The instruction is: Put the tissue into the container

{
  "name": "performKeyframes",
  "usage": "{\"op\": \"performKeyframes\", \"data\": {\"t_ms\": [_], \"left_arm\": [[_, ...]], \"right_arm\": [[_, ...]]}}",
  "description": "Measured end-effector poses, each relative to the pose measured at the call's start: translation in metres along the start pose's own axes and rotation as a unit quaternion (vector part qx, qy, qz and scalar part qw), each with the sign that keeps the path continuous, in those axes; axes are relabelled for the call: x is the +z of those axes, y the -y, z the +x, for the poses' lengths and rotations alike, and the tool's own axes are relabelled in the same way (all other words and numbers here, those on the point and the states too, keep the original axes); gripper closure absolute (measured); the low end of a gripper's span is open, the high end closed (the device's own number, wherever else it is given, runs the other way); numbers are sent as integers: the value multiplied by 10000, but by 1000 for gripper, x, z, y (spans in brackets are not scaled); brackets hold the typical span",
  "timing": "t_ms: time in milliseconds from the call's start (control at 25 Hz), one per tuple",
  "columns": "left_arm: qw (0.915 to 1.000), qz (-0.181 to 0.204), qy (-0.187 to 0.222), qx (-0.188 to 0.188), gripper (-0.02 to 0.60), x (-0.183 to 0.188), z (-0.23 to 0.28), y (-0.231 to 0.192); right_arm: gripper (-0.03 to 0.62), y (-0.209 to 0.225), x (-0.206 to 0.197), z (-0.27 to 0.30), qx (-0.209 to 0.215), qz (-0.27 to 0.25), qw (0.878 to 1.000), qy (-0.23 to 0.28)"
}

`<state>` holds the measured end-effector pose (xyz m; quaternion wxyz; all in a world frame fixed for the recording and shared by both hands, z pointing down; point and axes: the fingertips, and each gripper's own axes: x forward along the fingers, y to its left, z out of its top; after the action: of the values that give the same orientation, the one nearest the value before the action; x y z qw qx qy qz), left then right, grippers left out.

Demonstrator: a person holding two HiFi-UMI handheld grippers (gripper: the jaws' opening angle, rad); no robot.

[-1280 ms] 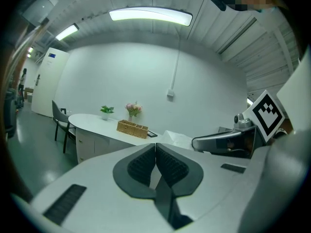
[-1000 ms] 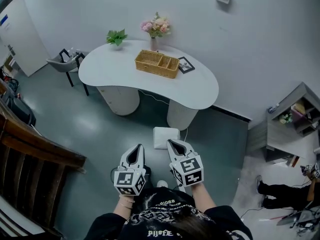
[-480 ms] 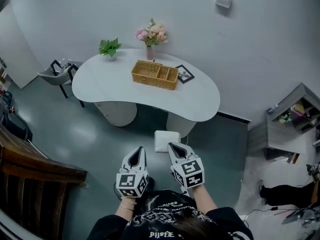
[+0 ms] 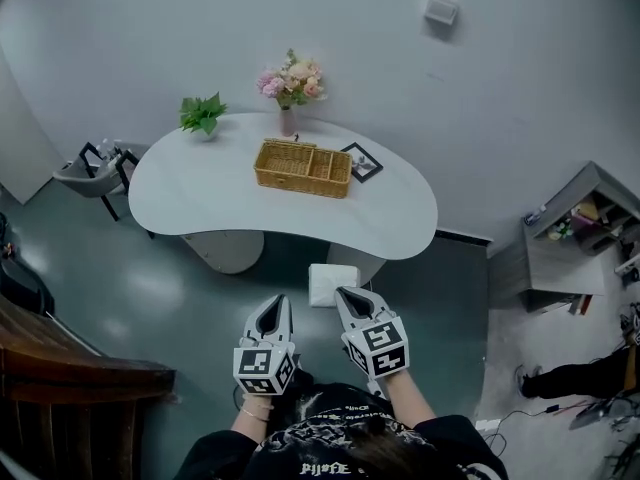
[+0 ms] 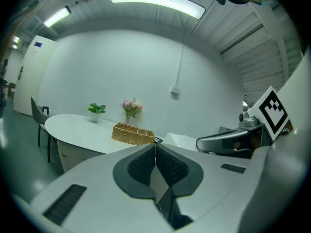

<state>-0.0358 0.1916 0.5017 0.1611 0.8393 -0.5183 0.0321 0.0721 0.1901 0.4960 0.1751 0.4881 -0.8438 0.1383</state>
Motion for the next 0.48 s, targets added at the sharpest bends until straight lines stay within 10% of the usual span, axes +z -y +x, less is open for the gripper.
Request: {"op": "performKeyframes", "data": {"t_ms": [480], "left_arm": [[9994, 221, -103, -259, 557, 27, 34, -76]], "right_arm": [[571, -13, 37, 74, -317, 25, 9995, 26]]}}
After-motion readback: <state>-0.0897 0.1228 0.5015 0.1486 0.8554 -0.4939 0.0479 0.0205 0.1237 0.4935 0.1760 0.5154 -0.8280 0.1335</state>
